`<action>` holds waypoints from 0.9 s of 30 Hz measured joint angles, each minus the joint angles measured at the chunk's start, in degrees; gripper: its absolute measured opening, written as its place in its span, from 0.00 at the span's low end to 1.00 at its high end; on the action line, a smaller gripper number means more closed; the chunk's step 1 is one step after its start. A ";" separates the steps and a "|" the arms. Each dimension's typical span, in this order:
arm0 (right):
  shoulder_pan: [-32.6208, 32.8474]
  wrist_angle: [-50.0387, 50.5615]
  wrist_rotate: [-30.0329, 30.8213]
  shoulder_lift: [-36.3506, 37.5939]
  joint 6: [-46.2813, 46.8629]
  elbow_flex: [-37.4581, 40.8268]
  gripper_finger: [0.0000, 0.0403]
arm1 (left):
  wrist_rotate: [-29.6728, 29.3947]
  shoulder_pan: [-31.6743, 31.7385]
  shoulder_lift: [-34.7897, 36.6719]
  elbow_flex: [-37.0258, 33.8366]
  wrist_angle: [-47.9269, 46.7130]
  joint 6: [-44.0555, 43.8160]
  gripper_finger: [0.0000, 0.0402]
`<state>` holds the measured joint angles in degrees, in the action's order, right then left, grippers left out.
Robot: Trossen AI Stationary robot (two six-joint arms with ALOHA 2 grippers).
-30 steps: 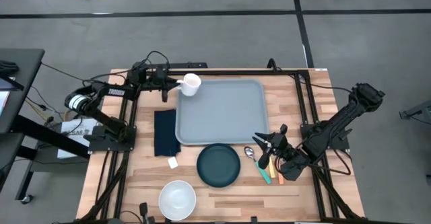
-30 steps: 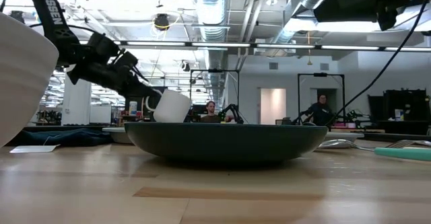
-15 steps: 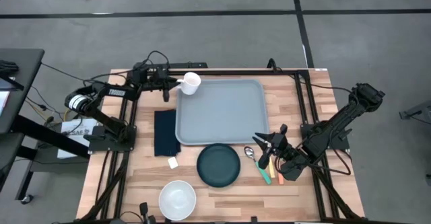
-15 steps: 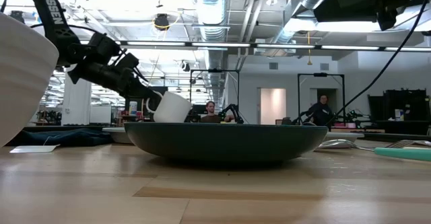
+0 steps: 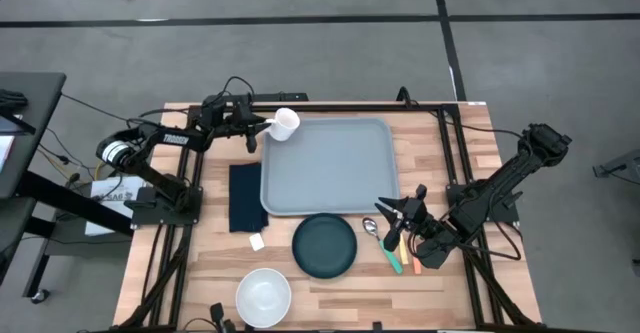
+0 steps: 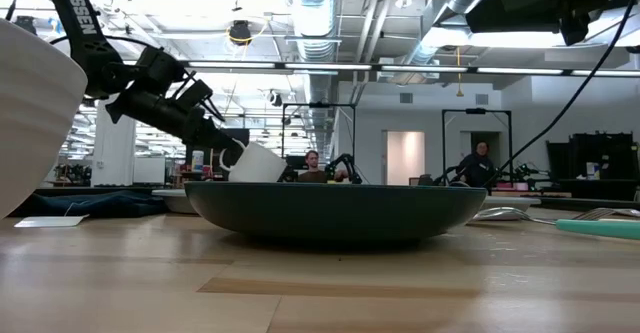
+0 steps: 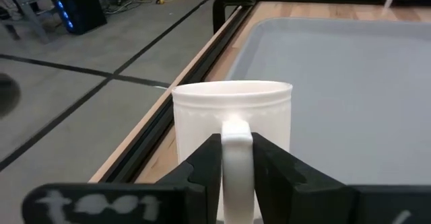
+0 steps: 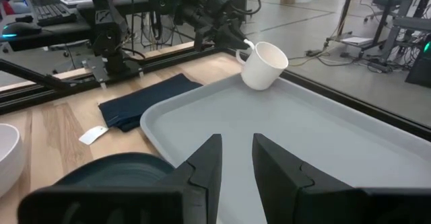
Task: Set up tray
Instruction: Put the white mug on the gray serving tray, then put the black plate on the gray serving tray to the bottom right of the white mug
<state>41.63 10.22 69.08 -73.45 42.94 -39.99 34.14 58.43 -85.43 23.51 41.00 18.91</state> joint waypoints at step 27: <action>0.00 0.00 -0.17 0.00 0.13 0.00 0.19 | 1.70 0.00 0.00 -0.02 -4.16 -0.47 0.38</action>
<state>41.63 10.22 68.90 -73.45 43.07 -39.99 35.84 58.43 -85.43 23.49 36.84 18.44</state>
